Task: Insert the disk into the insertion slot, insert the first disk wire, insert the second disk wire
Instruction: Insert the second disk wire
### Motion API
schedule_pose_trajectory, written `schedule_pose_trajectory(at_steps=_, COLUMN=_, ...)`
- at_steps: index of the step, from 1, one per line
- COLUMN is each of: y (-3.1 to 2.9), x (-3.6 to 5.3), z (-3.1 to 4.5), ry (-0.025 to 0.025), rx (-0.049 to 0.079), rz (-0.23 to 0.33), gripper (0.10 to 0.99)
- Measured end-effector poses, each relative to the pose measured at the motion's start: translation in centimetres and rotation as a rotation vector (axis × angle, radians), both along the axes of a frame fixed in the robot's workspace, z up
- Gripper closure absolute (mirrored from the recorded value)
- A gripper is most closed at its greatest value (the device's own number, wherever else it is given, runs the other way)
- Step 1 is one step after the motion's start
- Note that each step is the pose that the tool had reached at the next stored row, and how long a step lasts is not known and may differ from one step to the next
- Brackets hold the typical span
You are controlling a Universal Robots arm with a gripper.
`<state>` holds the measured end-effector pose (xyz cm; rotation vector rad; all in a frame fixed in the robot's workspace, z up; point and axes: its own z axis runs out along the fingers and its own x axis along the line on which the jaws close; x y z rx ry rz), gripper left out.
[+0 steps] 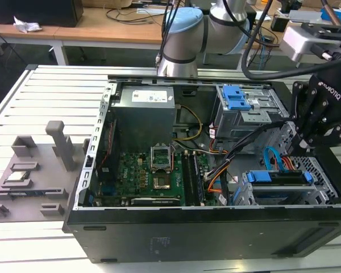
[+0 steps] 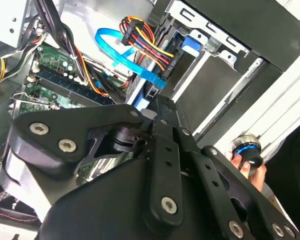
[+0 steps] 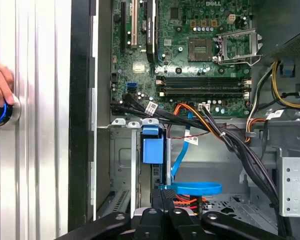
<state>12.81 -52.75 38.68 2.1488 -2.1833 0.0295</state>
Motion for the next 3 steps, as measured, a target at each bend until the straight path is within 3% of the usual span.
schedule_pose_trajectory(at_steps=3, y=0.0, x=0.0, z=0.02, ry=0.0001, rx=0.0, rz=0.0, gripper=0.98)
